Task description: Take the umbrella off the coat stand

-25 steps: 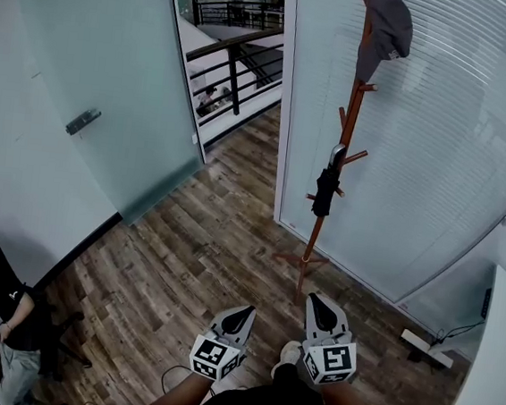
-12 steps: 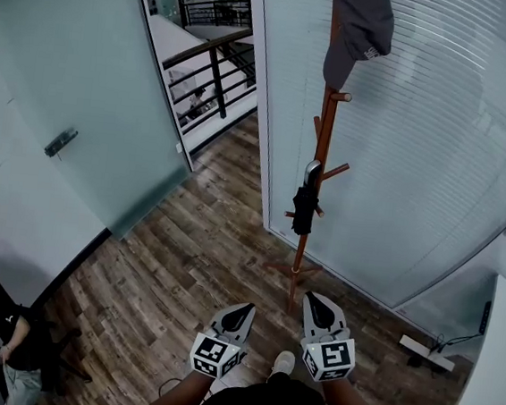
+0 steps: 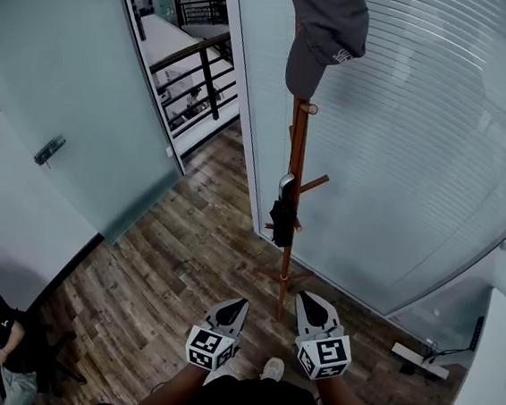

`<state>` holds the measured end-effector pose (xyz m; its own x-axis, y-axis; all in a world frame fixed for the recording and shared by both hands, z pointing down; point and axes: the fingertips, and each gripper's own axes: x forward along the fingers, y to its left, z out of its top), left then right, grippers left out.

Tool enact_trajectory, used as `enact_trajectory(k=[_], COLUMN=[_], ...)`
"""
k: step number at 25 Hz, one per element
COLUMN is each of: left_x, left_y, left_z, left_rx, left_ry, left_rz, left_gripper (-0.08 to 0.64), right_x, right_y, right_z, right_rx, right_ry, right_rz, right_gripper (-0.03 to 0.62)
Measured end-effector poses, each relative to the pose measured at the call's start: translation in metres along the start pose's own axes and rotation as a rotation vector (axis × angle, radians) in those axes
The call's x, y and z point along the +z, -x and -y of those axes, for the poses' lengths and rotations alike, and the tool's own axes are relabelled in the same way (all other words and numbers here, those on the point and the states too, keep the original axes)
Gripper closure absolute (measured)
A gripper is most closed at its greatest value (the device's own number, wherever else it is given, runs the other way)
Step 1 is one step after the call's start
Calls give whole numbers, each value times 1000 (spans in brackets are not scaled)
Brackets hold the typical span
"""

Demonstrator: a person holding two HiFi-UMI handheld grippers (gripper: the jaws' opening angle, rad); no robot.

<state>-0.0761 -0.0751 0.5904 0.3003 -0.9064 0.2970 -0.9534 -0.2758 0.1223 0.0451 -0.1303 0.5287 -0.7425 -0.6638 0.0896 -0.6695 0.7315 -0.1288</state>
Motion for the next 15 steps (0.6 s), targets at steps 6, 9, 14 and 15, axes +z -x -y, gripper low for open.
enact_trajectory(k=[6, 9, 14, 15], left_x=[3, 12, 20, 23], left_y=[-20, -31, -53, -59], left_z=[-7, -16, -40, -43], left_rx=[-21, -7, -7, -15], left_ry=[1, -12, -22, -28], left_rz=[-11, 4, -11, -12], left_gripper=[546, 546, 546, 546], right_x=[6, 1, 1, 1], right_y=[-7, -9, -23, -27], right_z=[1, 13, 29, 32], right_rx=[-7, -26, -75, -84], right_ry=[69, 79, 82, 89], right_rz=[16, 3, -25, -29], right_gripper=[586, 586, 586, 586])
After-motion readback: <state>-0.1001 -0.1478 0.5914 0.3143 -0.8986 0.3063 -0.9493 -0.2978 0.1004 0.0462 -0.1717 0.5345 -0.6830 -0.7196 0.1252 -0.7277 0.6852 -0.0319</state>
